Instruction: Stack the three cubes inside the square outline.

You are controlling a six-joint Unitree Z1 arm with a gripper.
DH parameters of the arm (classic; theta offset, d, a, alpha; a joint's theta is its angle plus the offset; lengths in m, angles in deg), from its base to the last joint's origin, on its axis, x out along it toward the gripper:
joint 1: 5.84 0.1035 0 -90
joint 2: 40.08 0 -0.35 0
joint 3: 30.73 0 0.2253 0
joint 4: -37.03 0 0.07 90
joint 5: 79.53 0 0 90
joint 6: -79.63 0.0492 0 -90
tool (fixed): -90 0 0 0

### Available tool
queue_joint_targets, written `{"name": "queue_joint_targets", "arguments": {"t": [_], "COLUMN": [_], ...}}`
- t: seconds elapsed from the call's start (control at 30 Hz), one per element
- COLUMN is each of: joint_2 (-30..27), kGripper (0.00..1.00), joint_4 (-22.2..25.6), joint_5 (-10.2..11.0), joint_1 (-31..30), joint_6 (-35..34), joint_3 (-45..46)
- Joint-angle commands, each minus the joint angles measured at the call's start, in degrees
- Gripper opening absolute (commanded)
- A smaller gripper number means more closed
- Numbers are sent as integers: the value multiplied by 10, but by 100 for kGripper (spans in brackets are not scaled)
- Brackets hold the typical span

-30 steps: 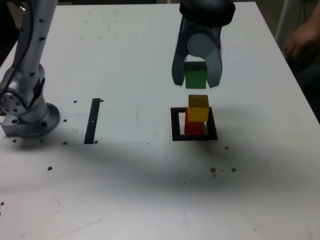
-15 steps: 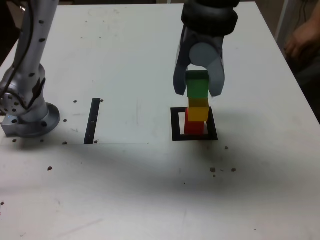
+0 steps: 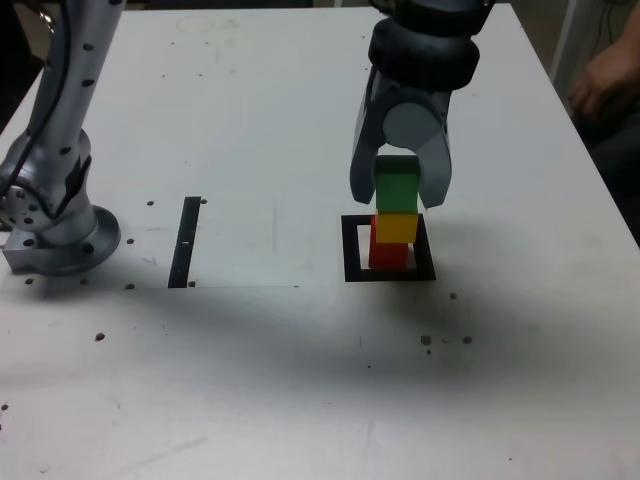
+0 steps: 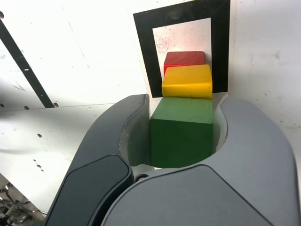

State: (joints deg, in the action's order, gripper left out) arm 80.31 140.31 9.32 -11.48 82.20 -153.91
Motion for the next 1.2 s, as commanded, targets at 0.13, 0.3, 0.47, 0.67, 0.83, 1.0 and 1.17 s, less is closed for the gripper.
{"name": "queue_joint_targets", "arguments": {"t": [0.13, 0.3, 0.47, 0.67, 0.83, 1.0, 1.17], "joint_2": [2, 2, -1, -16, -46, -76, -95], "kGripper": [93, 100, 100, 100, 100, 100, 100], "joint_4": [-14, -18, -24, -34, -39, -40, -40], "joint_5": [-3, -5, -6, -2, 10, 24, 33], "joint_1": [2, 4, 5, 5, 5, 2, -2], "joint_6": [3, 5, 5, 6, 6, 5, 1], "joint_3": [11, 19, 25, 36, 43, 45, 45]}}
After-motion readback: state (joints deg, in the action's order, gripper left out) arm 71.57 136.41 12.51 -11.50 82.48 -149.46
